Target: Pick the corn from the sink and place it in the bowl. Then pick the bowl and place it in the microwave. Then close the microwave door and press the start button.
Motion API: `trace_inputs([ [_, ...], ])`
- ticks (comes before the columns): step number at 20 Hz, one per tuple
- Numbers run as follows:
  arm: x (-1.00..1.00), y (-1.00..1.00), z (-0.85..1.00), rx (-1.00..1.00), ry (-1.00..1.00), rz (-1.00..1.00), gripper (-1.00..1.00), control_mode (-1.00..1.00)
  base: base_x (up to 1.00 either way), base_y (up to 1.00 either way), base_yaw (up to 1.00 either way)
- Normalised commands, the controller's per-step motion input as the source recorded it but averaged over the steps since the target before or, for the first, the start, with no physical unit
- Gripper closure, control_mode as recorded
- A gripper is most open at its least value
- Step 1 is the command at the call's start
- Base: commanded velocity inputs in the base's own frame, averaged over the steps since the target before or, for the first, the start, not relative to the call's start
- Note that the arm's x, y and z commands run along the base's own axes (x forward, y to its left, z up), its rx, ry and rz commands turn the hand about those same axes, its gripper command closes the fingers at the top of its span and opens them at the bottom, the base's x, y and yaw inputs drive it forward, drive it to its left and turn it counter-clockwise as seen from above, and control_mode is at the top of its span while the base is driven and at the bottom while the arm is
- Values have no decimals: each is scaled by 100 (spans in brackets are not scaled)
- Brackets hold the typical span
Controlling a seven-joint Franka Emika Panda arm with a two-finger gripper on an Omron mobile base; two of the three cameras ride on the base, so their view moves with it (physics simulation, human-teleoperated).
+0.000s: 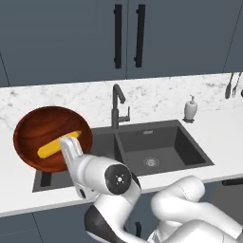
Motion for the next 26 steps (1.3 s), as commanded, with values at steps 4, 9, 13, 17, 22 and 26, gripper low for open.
trace_inputs([
  [4,-37,-43,34,0,37,-19,100,-100,0,0,0],
  [9,-23,-79,26,0,28,-12,100,-100,0,0,0],
  [13,-18,-100,6,0,14,-6,100,-100,0,0,0],
  [17,-3,-99,16,-3,2,-10,100,-100,0,0,0],
  [22,2,-94,24,-9,4,-12,100,-100,0,0,0],
  [26,14,-95,25,-3,19,-16,100,-100,0,0,0],
])
